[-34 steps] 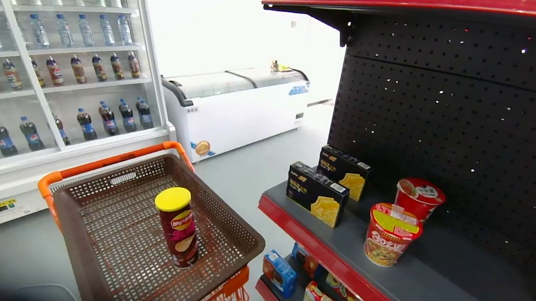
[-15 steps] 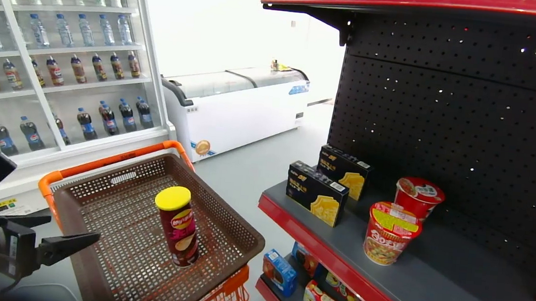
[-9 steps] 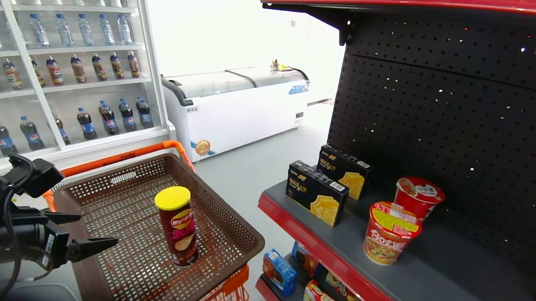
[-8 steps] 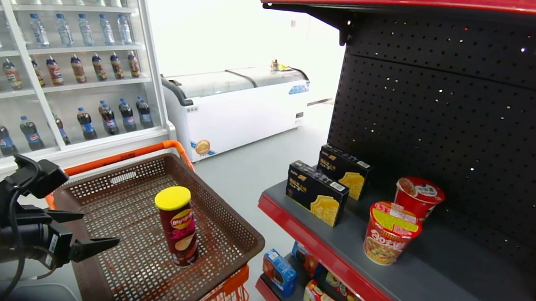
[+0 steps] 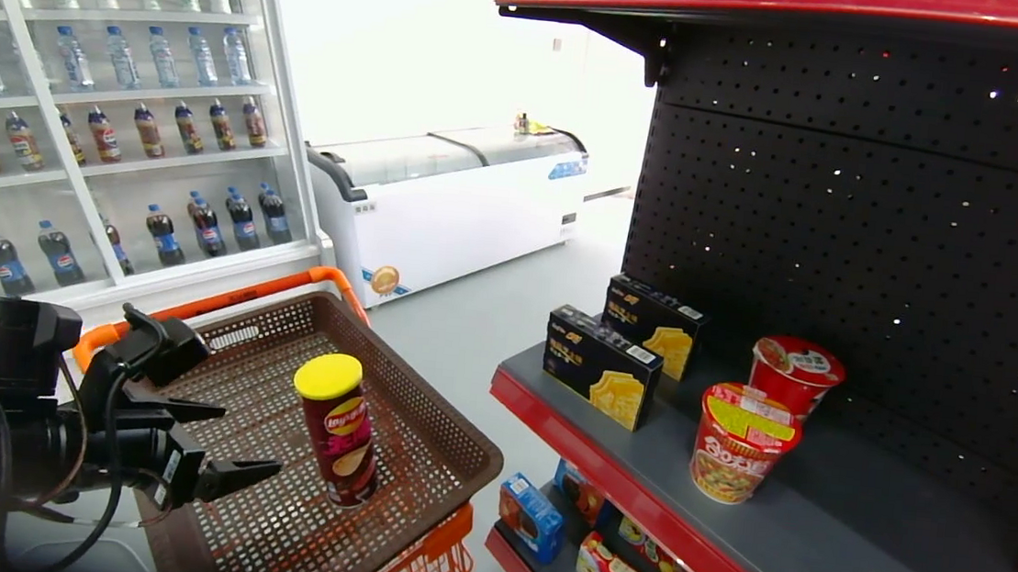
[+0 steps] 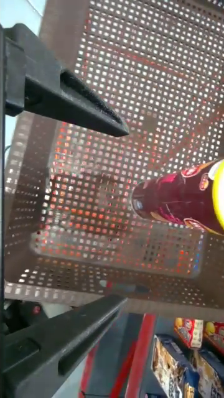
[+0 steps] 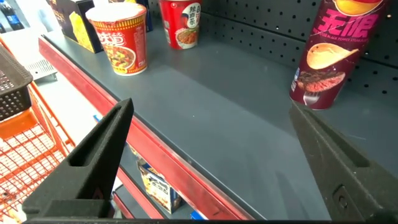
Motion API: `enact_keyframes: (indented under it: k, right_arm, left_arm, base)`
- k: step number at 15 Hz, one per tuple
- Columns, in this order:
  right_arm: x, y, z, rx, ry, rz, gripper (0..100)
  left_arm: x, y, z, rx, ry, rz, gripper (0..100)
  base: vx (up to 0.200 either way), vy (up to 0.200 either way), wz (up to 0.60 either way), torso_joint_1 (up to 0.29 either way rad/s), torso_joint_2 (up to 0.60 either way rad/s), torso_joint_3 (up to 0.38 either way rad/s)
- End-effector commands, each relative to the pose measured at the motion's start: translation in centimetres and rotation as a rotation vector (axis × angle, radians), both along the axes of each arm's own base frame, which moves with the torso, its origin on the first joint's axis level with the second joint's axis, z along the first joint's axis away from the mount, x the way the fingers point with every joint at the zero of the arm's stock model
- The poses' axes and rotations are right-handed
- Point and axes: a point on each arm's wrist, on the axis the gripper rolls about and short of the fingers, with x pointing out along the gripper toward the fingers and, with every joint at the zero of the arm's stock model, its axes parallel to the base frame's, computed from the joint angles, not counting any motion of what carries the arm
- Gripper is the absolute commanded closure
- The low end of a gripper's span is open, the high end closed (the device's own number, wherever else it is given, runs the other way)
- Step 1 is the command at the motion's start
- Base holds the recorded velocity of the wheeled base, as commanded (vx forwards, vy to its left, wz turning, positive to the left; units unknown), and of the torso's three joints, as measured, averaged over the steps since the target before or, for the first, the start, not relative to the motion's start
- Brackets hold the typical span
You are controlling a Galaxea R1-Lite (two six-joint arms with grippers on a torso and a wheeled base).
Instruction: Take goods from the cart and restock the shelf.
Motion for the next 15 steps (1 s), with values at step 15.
enact_keyframes:
  k: [15]
  right_arm:
    - [0.0,0.0,0.0,0.0,0.001,0.0,0]
  left_arm:
    - [7.1,-2.4,-5.6,-0.008,-0.11,-0.086,0]
  base:
    - [0.0,0.0,0.0,0.0,0.0,0.0]
